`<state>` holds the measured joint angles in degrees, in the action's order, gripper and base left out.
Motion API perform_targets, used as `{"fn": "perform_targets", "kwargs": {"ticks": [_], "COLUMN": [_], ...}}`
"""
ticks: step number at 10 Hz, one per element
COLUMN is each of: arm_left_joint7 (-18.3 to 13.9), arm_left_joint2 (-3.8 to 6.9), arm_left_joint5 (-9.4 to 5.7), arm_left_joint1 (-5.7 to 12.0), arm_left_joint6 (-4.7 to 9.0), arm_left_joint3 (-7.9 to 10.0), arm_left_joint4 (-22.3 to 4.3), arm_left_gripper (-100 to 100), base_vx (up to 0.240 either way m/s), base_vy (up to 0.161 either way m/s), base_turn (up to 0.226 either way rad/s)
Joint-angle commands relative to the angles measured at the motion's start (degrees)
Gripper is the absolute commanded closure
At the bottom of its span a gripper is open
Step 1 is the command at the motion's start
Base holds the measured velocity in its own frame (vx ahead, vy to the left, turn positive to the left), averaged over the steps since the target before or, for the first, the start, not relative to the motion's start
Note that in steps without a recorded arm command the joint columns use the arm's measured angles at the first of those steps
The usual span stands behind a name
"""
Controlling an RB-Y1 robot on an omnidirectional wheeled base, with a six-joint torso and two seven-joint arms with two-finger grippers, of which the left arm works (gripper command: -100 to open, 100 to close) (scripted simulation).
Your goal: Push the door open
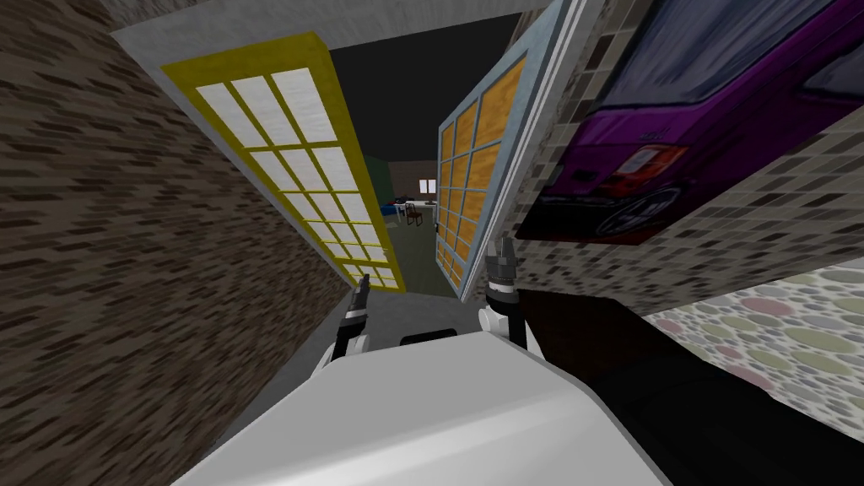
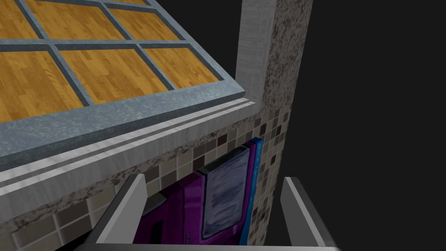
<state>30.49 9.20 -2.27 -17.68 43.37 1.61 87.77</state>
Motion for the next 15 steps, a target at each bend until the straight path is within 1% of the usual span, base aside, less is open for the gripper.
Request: {"fn": "perform_targets", "kwargs": {"ticks": [1, 5, 6, 10, 15], "arm_left_joint7": [2.75, 8.94, 8.94, 14.96, 22.1], "arm_left_joint2": [0.59, 2.08, 2.08, 3.49, 5.13], "arm_left_joint5": [0.13, 0.4, 0.4, 0.67, 0.98], "arm_left_joint1": [0.37, 1.7, 1.7, 3.0, 4.54], "arm_left_joint6": [0.57, 2.24, 2.24, 3.86, 5.77], "arm_left_joint3": [-0.21, -0.62, -0.62, -1.02, -1.5], "arm_left_joint4": [-2.37, -8.77, -8.86, -15.18, -22.67], "arm_left_gripper": [-100, -100, -100, -100, -100], "base_vx": [0.088, 0.09, 0.05, 0.06, 0.084], "base_vy": [0.057, 0.062, 0.044, 0.049, 0.071], "base_turn": [-0.093, -0.088, -0.052, -0.082, -0.084]}}
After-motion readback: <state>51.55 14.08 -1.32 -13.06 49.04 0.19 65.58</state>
